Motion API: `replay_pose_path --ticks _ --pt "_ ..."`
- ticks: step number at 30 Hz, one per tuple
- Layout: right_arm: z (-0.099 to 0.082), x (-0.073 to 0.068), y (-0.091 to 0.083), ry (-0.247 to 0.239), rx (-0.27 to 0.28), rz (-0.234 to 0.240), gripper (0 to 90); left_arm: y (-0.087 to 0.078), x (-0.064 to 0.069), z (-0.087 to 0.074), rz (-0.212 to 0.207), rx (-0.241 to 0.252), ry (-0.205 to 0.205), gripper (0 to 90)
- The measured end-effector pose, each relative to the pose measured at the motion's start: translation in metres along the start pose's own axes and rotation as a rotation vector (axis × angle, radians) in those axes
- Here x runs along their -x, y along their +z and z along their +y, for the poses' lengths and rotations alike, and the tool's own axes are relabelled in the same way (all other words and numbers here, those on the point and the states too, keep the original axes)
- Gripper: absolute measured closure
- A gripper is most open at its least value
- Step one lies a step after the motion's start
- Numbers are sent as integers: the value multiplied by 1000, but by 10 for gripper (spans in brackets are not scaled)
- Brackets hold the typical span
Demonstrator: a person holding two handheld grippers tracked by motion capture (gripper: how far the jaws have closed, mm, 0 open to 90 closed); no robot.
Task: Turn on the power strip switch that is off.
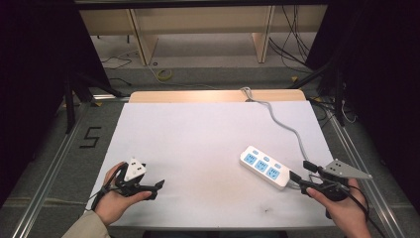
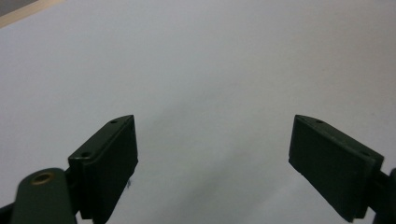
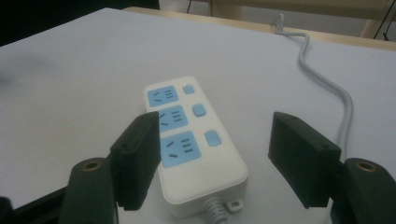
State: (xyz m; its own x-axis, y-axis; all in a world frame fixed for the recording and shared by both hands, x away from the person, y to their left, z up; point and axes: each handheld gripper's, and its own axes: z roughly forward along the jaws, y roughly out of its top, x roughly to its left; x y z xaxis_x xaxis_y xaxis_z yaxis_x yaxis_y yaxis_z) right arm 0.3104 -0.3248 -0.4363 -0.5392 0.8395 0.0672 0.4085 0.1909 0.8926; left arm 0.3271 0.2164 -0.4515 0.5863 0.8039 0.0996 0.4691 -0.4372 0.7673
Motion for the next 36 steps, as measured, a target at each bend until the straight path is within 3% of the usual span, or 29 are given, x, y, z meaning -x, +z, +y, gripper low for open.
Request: replay_pose_path --ticks 7,9,10,11,13,14,17,18,25,31,36 --pt "1 3 -5 10 -2 -25 433 0 -1 0 11 5 7 153" --pt "4 3 -5 12 -2 -41 547 0 -1 0 14 3 8 152" --pt "4 3 -5 12 -2 -41 547 0 -1 0 14 3 7 152" --pt "6 4 -6 8 1 -52 637 1 -1 0 14 1 5 153" --pt "8 4 -7 10 5 -55 676 1 -2 0 12 -14 3 153" --pt "10 5 -8 18 4 -77 755 2 -2 -1 10 -15 -1 153" --pt "12 6 -9 25 0 -92 830 2 -2 0 13 -13 1 153" --pt "14 8 -9 24 -16 -107 894 2 -1 0 13 -11 0 153" --pt "19 9 -5 14 -67 -96 900 2 -2 0 17 -12 0 153" --pt "26 3 3 -45 -119 -83 900 3 -2 0 13 -13 2 153" --pt "28 1 6 -55 -127 -72 900 3 -2 0 17 -16 3 153"
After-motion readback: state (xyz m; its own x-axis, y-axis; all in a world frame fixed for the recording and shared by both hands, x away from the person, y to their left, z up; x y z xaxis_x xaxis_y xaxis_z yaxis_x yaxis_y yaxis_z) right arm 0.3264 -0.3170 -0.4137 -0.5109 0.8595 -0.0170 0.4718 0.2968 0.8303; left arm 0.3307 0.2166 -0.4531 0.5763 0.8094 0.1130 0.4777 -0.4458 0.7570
